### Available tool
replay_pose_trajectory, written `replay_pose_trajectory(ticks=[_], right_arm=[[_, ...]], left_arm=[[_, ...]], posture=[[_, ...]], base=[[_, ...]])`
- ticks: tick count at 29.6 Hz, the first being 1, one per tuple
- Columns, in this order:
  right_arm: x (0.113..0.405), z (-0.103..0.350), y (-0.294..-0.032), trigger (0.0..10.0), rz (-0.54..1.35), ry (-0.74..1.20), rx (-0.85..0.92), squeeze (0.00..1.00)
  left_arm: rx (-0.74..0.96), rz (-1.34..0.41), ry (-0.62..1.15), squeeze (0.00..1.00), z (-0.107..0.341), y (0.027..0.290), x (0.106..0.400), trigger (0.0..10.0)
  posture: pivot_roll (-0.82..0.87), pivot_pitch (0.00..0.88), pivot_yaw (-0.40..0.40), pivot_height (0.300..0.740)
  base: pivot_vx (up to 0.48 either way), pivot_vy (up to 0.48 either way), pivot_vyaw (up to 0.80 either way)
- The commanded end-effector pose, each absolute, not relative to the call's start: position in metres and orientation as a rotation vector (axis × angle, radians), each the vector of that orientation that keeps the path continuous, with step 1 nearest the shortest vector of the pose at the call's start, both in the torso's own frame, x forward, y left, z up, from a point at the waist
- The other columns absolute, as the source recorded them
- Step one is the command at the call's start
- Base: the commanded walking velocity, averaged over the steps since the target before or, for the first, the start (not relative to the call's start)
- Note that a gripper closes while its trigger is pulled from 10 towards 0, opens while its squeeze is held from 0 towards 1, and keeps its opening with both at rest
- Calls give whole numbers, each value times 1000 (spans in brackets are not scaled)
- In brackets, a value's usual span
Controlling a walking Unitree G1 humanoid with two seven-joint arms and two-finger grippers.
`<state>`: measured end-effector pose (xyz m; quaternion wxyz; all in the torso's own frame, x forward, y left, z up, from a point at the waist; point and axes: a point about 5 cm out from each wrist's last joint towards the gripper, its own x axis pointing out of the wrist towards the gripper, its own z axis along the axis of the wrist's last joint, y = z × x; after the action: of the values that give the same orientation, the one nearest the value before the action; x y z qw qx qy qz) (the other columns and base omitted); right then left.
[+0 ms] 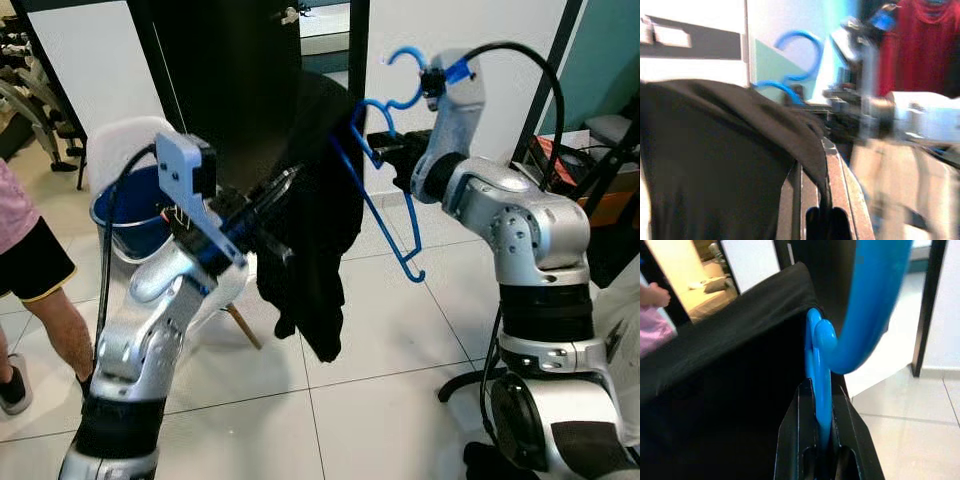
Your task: Hang hanger
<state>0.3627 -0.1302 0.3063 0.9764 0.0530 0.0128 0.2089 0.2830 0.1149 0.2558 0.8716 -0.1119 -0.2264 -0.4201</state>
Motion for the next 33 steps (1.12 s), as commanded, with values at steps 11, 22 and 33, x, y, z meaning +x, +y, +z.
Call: replay_pose_trajectory(ticks=[11,22,33], right_arm=[[374,297,-149,10000,278,68,256,0],[376,288,-148,10000,293,121,271,0],[366,272,-131,10000,395,206,222,0]], left_arm=[[-323,-973,-533,0,279,133,270,0],[-256,-821,-615,0,301,179,275,0],[-259,-511,-738,0,326,229,284,0]], posture=[[-87,0,9,740],[-85,0,0,740],[-88,0,-5,740]], base=[[0,0,0],[0,0,0],[0,0,0]])
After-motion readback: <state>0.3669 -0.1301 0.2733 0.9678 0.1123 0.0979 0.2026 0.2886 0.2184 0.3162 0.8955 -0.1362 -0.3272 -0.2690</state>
